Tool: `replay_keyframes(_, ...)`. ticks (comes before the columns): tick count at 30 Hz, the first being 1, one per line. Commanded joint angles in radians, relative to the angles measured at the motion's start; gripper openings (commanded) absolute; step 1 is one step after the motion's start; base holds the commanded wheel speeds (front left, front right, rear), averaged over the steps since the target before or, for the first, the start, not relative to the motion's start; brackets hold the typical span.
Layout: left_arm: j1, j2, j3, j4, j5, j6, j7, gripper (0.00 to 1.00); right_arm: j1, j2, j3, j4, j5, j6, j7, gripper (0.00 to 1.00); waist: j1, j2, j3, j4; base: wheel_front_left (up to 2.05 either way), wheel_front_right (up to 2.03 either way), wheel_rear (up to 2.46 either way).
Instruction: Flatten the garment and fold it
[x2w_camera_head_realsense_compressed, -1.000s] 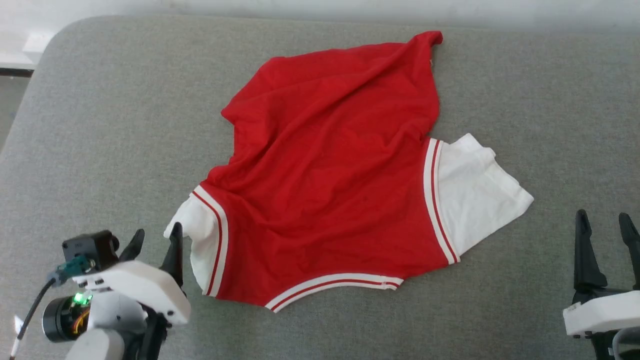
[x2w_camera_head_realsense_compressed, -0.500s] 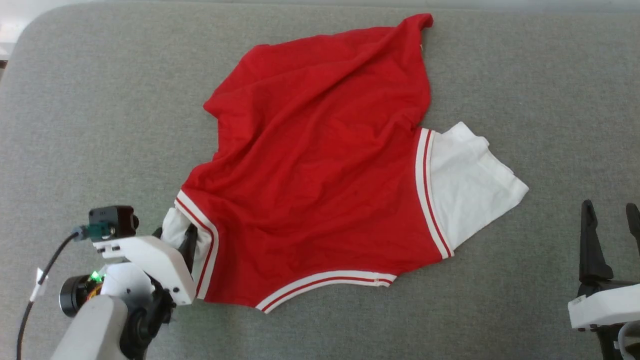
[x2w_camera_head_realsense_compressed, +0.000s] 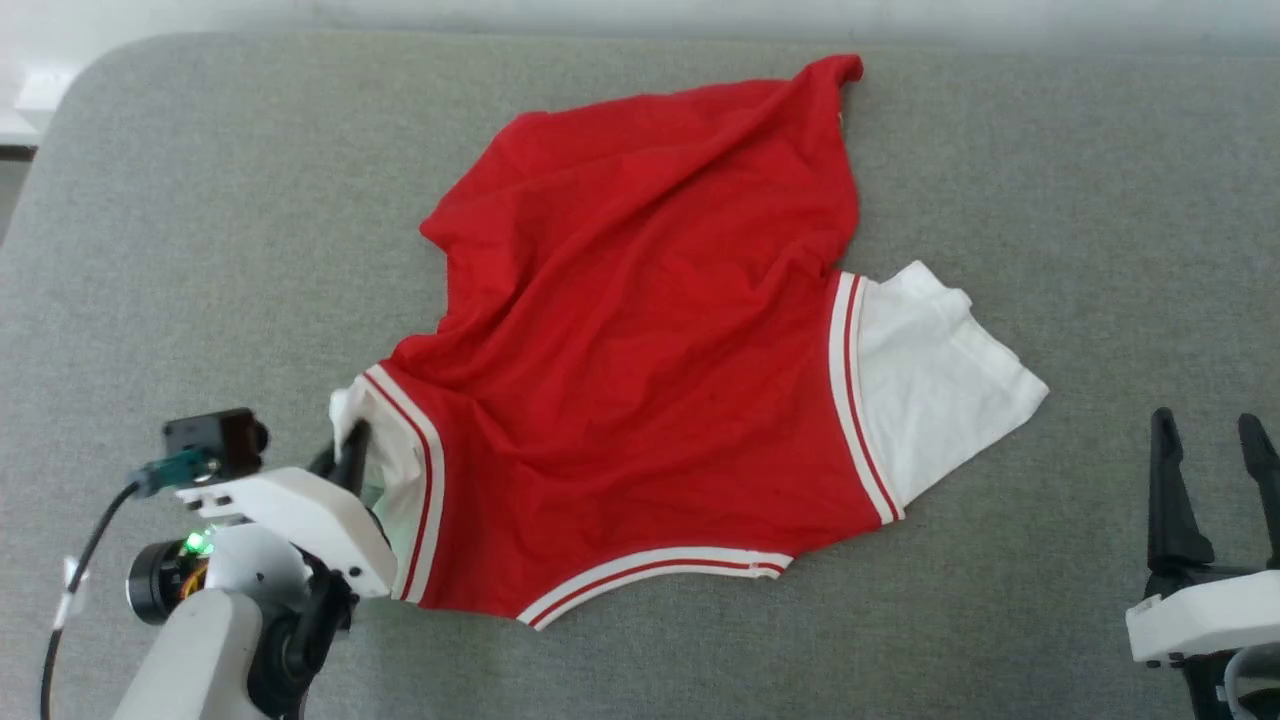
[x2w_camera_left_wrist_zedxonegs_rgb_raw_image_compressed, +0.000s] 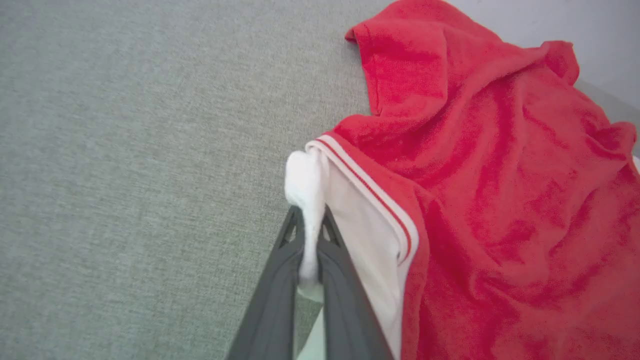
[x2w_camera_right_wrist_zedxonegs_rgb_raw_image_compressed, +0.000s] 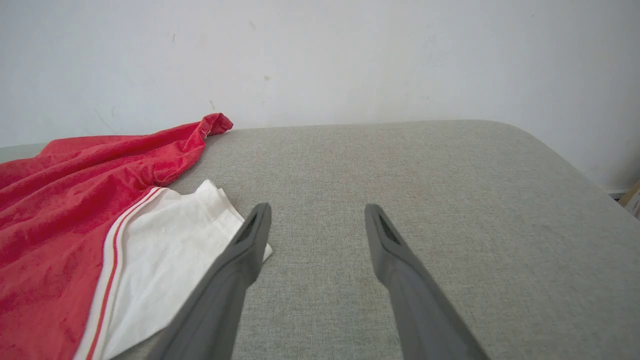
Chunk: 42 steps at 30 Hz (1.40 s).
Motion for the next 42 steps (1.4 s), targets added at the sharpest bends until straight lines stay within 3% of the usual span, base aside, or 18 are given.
replay_keyframes(1, 0.017, -0.011, 0.019, -0.022, -0.010, 0.014, -0.033, 0.00, 0.000, 0.002, 0.005, 0.006, 0.004, -0.002, -0.007, 1.00, 0.0000, 0.0000, -0.023, 0.001, 0.00, 0.00, 0.00)
replay_keyframes(9, 0.182, -0.013, 0.167, -0.165, -0.028, 0.127, -0.172, 0.00, 0.021, 0.002, 0.002, 0.020, 0.007, -0.002, -0.013, 1.00, 0.0000, 0.0000, -0.077, -0.001, 0.00, 0.00, 0.00)
replay_keyframes(16, 0.283, -0.020, 0.174, -0.230, -0.039, 0.147, -0.168, 0.00, 0.038, 0.002, -0.001, 0.031, 0.002, -0.002, -0.008, 1.00, 0.0000, 0.0000, -0.098, 0.022, 0.00, 0.00, 0.00)
replay_keyframes(21, 0.269, -0.031, 0.141, -0.241, -0.033, 0.143, -0.157, 0.00, -0.016, 0.002, 0.028, 0.013, -0.066, -0.002, 0.061, 1.00, 0.0000, 0.0000, -0.088, 0.035, 0.00, 0.00, 0.00)
replay_keyframes(27, 0.216, -0.045, 0.106, -0.230, -0.030, 0.122, -0.155, 0.00, -0.136, 0.002, 0.126, 0.029, -0.148, -0.002, 0.272, 1.00, 0.0000, 0.0000, -0.046, 0.048, 0.00, 0.00, 0.00)
replay_keyframes(30, 0.180, -0.050, 0.090, -0.221, -0.030, 0.108, -0.153, 0.00, -0.198, -0.043, 0.198, 0.069, -0.176, -0.002, 0.394, 1.00, 0.0000, 0.0000, -0.013, 0.060, 0.00, 0.00, 0.00)
replay_keyframes(36, 0.106, -0.062, 0.060, -0.192, -0.030, 0.080, -0.150, 0.00, -0.312, -0.158, 0.307, 0.191, -0.157, -0.002, 0.512, 1.00, 0.0000, 0.0000, 0.051, 0.093, 0.00, 0.00, 0.00)
replay_keyframes(41, 0.060, -0.070, 0.038, -0.163, -0.029, 0.060, -0.151, 0.00, -0.350, -0.217, 0.415, 0.288, -0.059, -0.002, 0.653, 1.00, 0.0000, 0.0000, 0.084, 0.122, 0.00, 0.00, 0.00)
replay_keyframes(42, 0.054, -0.071, 0.036, -0.158, -0.029, 0.058, -0.152, 0.00, -0.350, -0.223, 0.437, 0.298, -0.021, -0.002, 0.697, 0.91, 0.0000, 0.0000, 0.088, 0.125, 0.00, 0.00, 0.00)
